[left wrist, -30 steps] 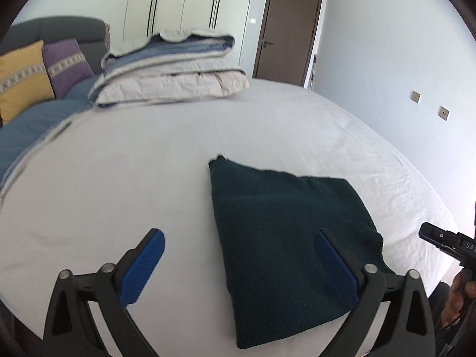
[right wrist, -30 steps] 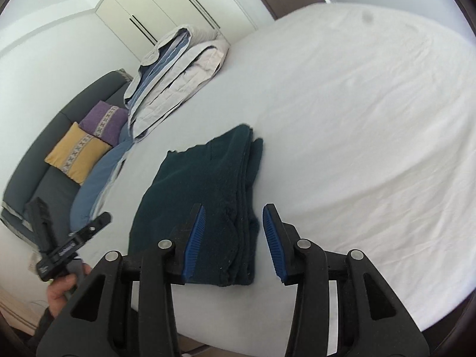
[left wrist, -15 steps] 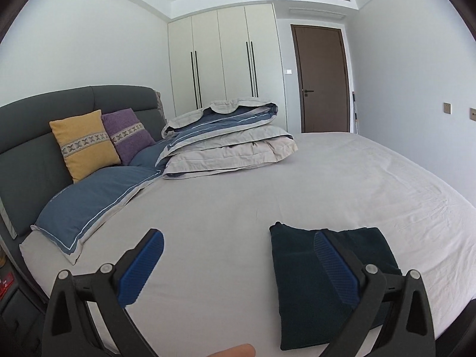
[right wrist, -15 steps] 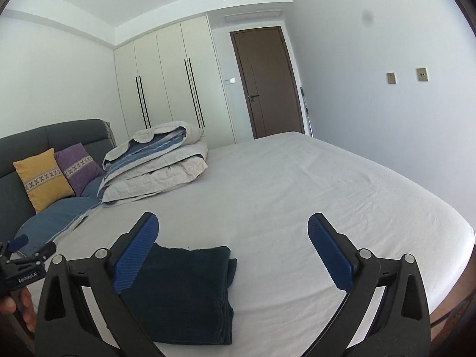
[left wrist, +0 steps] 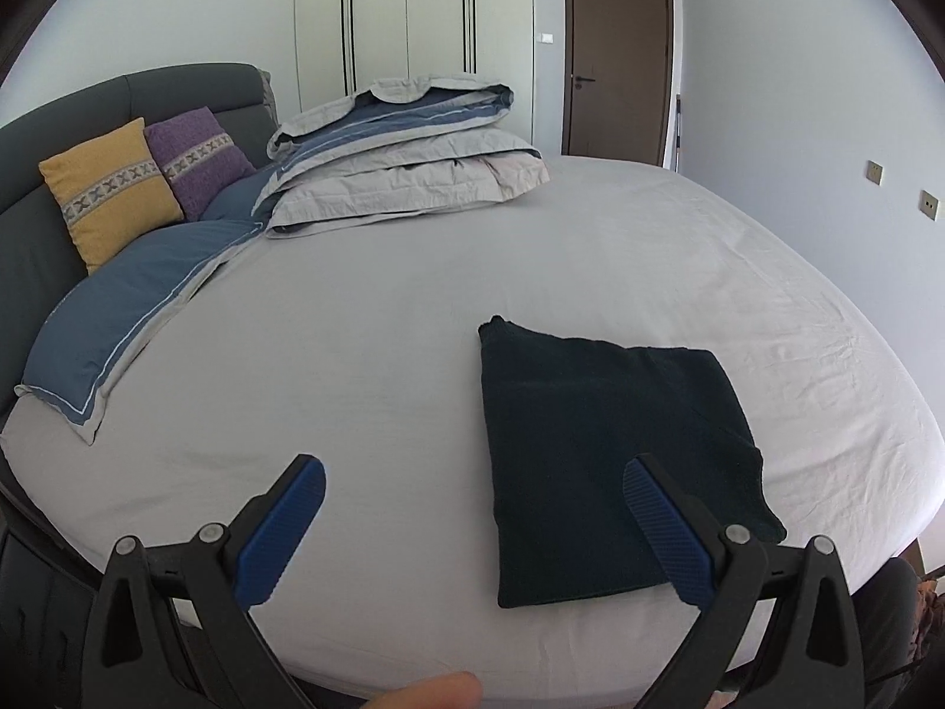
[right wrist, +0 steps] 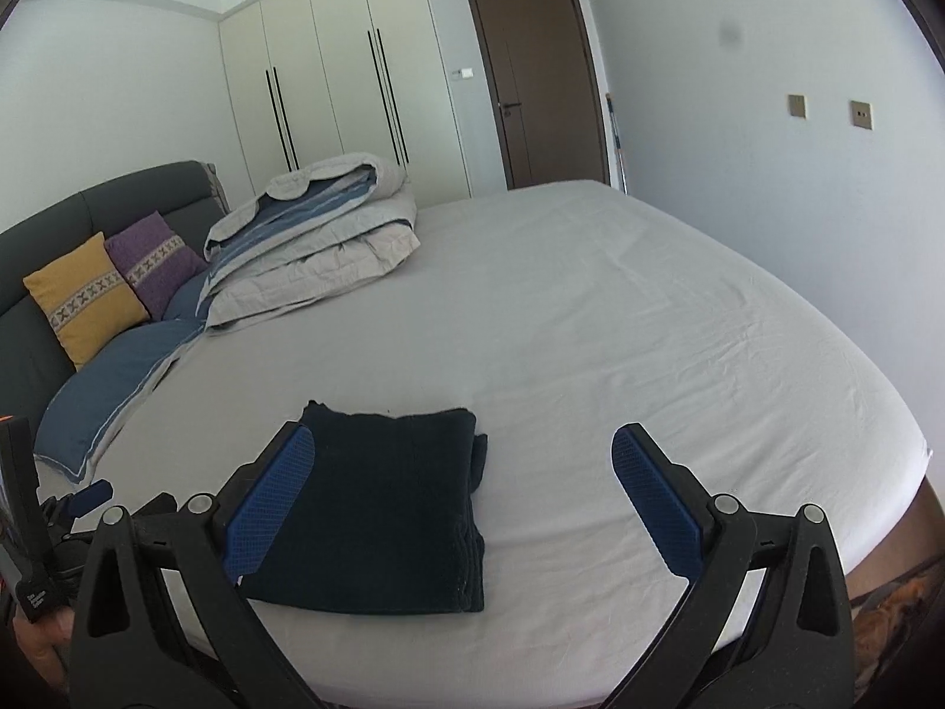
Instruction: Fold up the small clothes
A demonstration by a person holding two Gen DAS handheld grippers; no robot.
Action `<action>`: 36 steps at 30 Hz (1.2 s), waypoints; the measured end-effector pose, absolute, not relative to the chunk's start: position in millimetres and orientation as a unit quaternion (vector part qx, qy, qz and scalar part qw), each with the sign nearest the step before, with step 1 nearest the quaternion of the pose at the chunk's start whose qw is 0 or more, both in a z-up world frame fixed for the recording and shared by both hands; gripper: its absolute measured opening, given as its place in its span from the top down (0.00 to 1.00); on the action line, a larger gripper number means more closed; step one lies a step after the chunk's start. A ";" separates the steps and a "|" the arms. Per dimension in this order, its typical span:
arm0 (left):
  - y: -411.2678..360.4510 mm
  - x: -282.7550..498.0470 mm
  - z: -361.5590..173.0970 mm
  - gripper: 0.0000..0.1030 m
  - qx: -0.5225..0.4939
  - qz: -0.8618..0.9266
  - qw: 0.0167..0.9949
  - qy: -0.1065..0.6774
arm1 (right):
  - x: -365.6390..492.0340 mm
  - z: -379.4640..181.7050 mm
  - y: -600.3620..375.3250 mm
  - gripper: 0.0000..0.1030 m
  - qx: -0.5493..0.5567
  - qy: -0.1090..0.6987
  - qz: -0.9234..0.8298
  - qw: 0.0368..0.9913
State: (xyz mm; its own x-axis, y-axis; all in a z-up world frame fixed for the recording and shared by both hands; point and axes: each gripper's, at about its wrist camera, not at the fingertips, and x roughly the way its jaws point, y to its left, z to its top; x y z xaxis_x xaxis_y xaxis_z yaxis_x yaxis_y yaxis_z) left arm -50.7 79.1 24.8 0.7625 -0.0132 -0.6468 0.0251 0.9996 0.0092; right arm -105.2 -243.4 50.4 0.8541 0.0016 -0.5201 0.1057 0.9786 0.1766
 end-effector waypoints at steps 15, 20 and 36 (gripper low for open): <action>76.4 -43.0 -6.6 0.00 0.004 -0.012 0.920 0.392 | -74.6 -21.0 -210.5 0.00 0.043 0.389 -0.052 0.919; 75.7 -42.0 -11.9 0.00 0.002 -0.015 0.917 0.399 | -70.9 -33.2 -210.9 0.00 0.044 0.403 -0.051 0.913; 75.8 -40.0 -15.8 0.00 0.002 -0.016 0.914 0.405 | -64.6 -40.8 -207.9 0.00 0.044 0.409 -0.051 0.910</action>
State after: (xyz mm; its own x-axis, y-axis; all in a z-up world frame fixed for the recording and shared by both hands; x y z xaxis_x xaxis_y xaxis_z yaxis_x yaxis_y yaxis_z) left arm -40.0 75.8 -15.8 0.6714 -0.0283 -0.7406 0.0312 0.9995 -0.0100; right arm -64.6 -207.9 -40.8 0.6598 -0.0564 -0.7493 0.1282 0.9910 0.0383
